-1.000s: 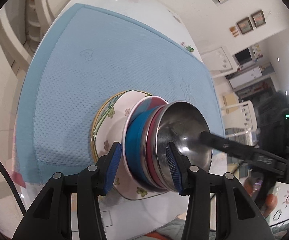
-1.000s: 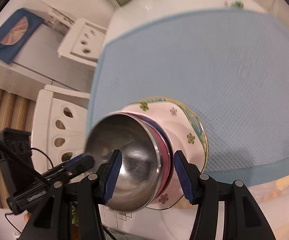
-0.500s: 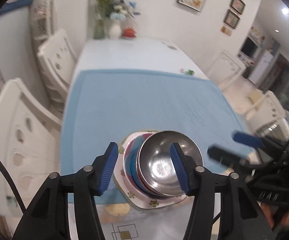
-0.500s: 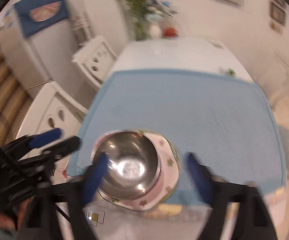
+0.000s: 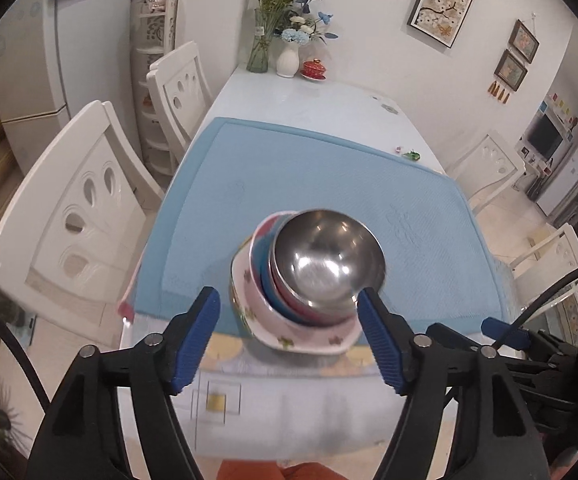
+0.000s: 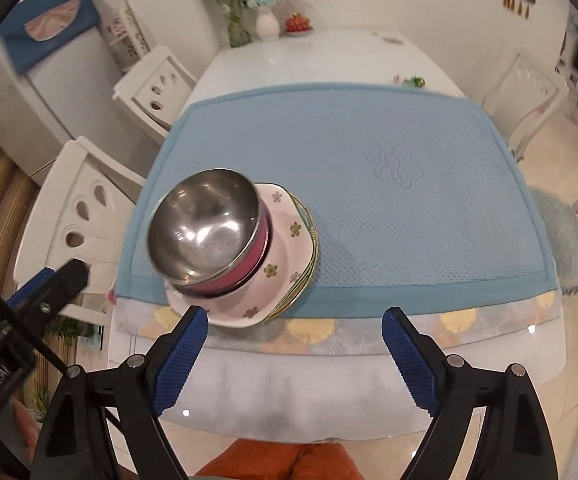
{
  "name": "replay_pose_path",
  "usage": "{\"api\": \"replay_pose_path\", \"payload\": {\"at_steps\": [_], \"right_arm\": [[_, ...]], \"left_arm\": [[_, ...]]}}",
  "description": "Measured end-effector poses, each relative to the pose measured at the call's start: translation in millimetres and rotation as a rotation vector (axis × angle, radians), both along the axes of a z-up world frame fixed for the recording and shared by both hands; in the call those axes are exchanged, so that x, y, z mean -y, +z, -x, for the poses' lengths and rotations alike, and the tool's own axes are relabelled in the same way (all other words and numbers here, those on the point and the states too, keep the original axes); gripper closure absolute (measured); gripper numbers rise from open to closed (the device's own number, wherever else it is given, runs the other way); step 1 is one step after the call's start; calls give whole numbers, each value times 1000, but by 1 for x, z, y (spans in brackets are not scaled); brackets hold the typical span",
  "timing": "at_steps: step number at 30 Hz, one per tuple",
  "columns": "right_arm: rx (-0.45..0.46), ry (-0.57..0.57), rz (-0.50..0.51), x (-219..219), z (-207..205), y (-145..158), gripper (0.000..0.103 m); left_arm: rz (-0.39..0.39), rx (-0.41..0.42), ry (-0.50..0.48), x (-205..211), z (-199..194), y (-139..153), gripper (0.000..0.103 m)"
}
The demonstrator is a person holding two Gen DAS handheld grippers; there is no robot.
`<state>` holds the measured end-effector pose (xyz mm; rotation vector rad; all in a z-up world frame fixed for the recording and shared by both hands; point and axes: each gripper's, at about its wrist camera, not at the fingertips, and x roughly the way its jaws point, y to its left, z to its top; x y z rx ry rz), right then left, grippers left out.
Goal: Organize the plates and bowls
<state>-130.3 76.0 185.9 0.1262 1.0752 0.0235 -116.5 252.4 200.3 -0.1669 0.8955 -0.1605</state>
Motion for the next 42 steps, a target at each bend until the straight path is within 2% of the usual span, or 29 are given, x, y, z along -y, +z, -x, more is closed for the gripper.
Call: {"api": "replay_pose_path", "payload": {"at_steps": [6, 12, 18, 20, 24, 33, 37, 42], "right_arm": [[39, 28, 33, -3, 28, 9, 15], [46, 2, 33, -3, 37, 14, 15], [22, -34, 50, -5, 27, 8, 15], [15, -43, 35, -6, 20, 5, 15], [1, -56, 54, -13, 10, -1, 15], [-19, -135, 84, -8, -12, -7, 15], [-45, -149, 80, -10, -22, -14, 15], [-71, -147, 64, -18, -34, -23, 15]], "left_arm": [[-28, 17, 7, 9, 31, 10, 30], [-45, 18, 15, 11, 38, 16, 27], [-44, -44, -24, 12, 16, 6, 27], [-40, -41, -30, 9, 12, 6, 27], [-90, -33, -16, 9, -1, -1, 27], [-93, -83, -5, 5, -38, -18, 27], [-98, -116, -10, 1, -51, -28, 27], [-104, -118, -27, -3, -60, -30, 27]]}}
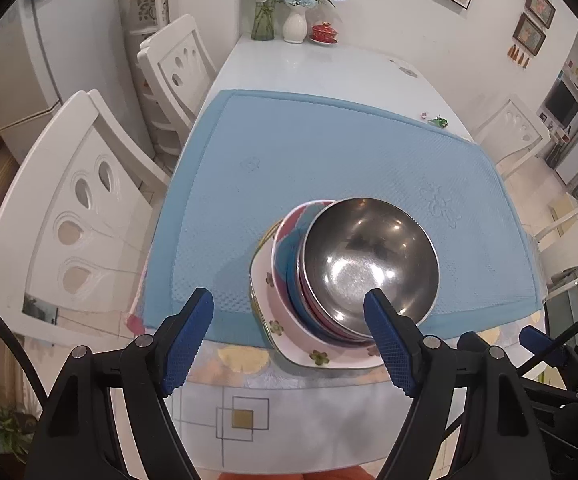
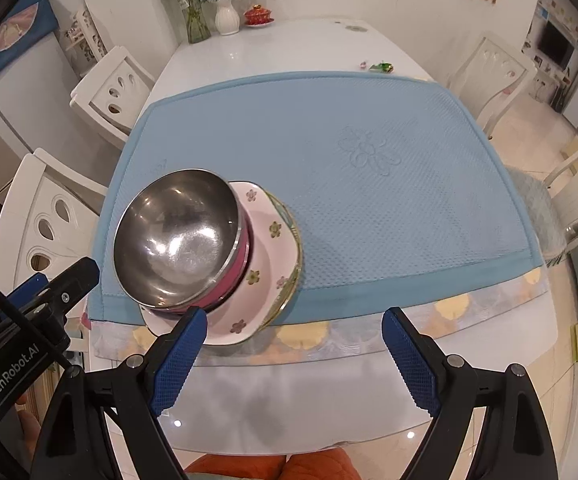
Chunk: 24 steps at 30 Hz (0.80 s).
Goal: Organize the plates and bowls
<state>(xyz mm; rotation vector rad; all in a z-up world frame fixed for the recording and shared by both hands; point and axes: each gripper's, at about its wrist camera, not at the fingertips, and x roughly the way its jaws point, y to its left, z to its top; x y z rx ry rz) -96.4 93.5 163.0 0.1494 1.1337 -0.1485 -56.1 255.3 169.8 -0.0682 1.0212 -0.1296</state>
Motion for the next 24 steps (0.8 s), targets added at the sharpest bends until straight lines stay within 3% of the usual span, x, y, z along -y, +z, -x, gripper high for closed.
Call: {"api": "replay_pose_path", "payload": {"at_steps": [7, 15, 24], "right_arm": [[0, -9, -16, -7, -11, -5, 15], [40, -22, -12, -12, -19, 0, 15], [44, -33, -15, -14, -23, -1, 15]], "left_arm": [[26, -7, 13, -12, -10, -3, 27], [-45, 16, -7, -11, -17, -4, 27], [-35, -5, -8, -16, -28, -10, 27]]}}
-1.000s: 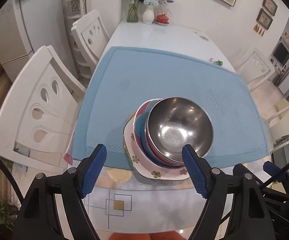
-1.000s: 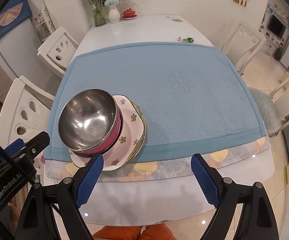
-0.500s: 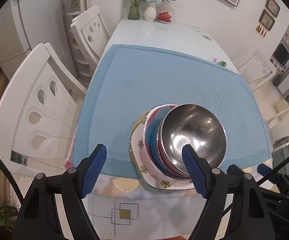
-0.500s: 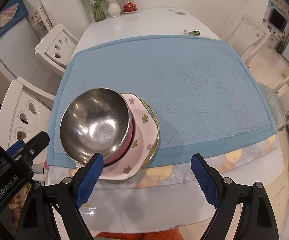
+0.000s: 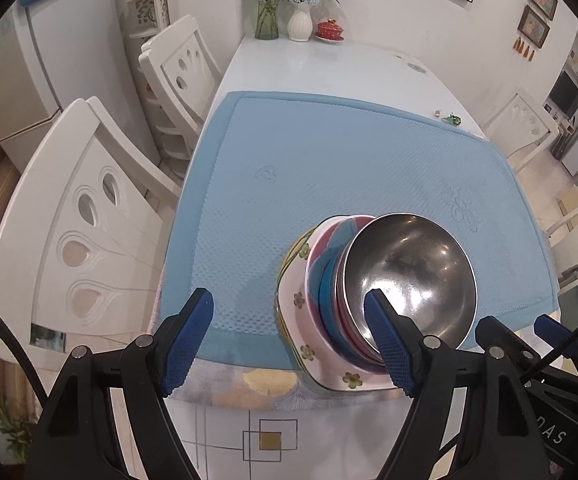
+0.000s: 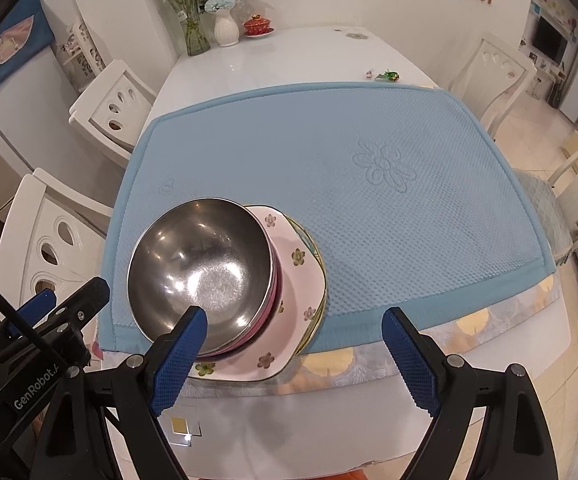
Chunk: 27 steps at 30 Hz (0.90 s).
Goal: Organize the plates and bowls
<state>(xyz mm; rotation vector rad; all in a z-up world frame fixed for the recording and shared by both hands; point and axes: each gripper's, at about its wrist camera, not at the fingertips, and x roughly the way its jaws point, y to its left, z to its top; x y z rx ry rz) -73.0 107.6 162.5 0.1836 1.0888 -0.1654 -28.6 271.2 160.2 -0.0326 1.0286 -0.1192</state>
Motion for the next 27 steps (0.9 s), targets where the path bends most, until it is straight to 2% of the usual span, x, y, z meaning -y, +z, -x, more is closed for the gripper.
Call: {"api": "replay_pose_path", "payload": {"at_steps": [15, 23, 27], "right_arm": [[12, 3, 21, -2, 0, 1, 15], [20, -6, 30, 1, -1, 4, 15], [30, -18, 41, 4, -3, 7, 15]], "left_arm": [[-15, 0, -16, 2, -4, -1, 27], [-93, 77, 5, -3, -16, 12, 27], [-164, 125, 19, -1, -22, 20, 27]]}}
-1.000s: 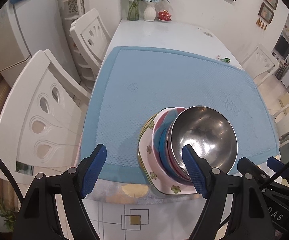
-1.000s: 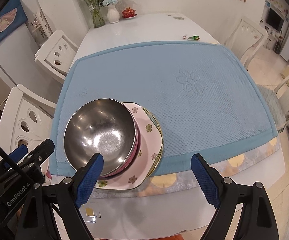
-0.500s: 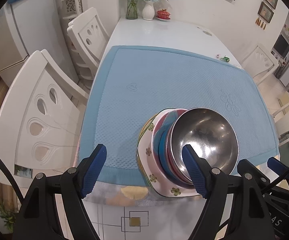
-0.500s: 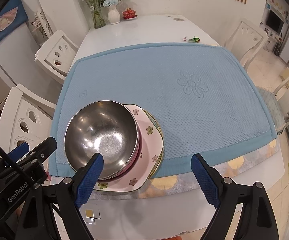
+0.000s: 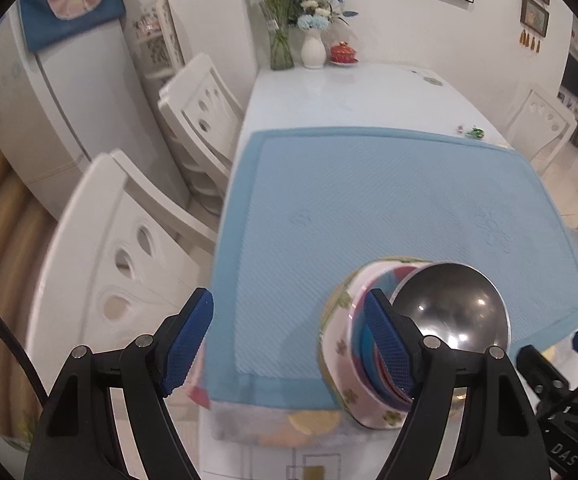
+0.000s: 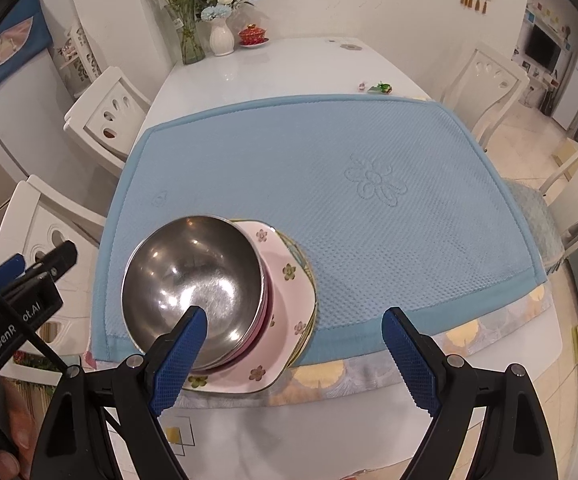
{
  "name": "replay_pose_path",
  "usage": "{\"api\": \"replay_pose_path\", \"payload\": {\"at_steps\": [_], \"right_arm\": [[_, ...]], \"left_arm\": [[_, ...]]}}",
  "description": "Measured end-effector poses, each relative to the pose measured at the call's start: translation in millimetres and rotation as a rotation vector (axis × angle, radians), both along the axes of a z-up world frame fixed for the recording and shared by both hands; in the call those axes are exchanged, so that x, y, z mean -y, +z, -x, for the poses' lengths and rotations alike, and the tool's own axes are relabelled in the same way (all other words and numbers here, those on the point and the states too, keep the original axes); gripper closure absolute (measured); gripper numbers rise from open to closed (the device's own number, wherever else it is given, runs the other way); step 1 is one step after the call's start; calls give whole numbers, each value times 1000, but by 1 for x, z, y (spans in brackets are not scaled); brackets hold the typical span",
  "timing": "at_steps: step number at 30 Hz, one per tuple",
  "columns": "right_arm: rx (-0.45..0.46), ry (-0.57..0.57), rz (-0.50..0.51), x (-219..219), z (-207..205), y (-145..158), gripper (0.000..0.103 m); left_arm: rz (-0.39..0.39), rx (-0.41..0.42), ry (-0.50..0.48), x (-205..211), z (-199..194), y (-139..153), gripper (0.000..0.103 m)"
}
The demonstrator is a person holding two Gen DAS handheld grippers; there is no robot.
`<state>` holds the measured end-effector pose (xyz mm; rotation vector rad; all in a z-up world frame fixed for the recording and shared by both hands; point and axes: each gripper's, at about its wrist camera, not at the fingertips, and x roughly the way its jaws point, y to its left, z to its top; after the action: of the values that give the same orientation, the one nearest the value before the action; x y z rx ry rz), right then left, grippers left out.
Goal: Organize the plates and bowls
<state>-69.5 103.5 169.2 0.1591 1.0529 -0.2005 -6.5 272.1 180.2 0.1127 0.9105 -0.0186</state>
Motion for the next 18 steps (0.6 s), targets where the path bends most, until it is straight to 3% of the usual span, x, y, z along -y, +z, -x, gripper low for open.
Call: {"api": "replay_pose_path", "payload": {"at_steps": [4, 13, 15, 18], "right_arm": [[4, -14, 20, 3, 0, 4, 15], [19, -4, 39, 17, 8, 11, 15], [26, 15, 38, 21, 8, 13, 15], [48, 61, 43, 31, 7, 17, 15]], "left_arm": [[-27, 28, -4, 5, -5, 4, 27], [33, -8, -42, 33, -11, 8, 27], [12, 2, -40, 42, -10, 11, 27], [-106, 50, -27, 64, -1, 18, 27]]}}
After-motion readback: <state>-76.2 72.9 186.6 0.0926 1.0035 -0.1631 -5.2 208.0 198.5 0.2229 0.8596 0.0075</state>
